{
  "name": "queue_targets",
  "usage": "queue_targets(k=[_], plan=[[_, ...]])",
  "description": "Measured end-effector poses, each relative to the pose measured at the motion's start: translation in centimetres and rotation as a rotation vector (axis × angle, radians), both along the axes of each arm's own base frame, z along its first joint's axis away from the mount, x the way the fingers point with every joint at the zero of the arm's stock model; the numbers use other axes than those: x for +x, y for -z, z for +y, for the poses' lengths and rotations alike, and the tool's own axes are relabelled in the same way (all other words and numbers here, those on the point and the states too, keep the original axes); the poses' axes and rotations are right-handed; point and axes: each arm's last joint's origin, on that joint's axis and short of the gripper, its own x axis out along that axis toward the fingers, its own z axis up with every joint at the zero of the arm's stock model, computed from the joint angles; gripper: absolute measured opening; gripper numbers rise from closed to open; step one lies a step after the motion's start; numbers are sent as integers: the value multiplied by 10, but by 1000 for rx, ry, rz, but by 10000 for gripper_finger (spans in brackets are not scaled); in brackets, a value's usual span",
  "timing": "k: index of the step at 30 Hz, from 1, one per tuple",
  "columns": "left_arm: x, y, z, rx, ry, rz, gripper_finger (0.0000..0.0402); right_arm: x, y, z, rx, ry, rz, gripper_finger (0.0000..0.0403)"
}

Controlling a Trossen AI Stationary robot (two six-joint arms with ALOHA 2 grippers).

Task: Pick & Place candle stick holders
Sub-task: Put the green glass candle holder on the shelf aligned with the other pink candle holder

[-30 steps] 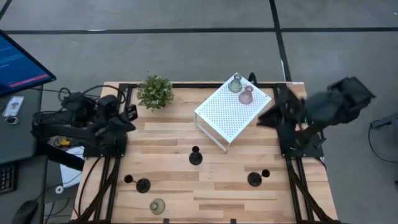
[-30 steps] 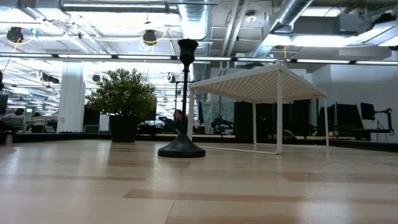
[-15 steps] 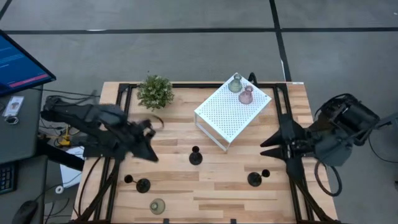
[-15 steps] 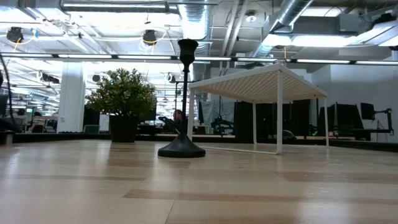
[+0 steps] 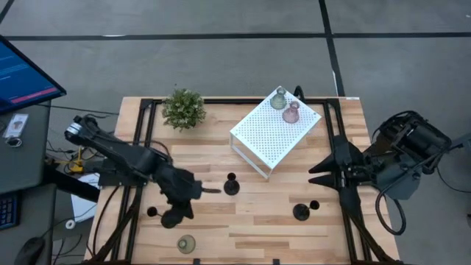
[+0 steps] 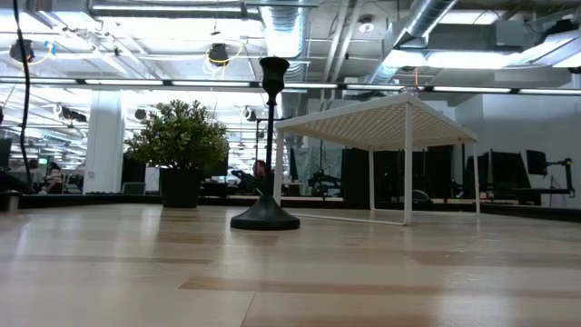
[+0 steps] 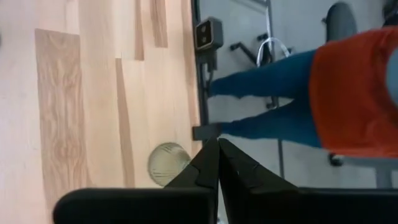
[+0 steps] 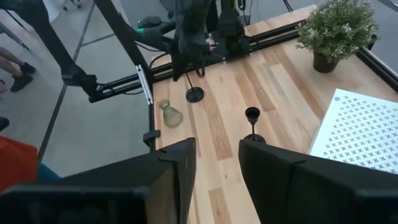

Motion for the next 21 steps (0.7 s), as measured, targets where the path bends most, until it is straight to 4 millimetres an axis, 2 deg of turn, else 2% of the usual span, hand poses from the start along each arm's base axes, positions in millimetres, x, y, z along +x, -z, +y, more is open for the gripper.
queue_targets(k=[8, 16, 21], plan=[[13, 19, -10, 32, 139, 22, 56, 1, 2, 1, -9, -1, 9, 115], [8, 29, -30, 61, 190, 52, 131, 0, 11, 10, -10, -18, 40, 115], [2, 38, -49, 151, 220, 34, 141, -1, 18, 16, 7, -11, 63, 115]])
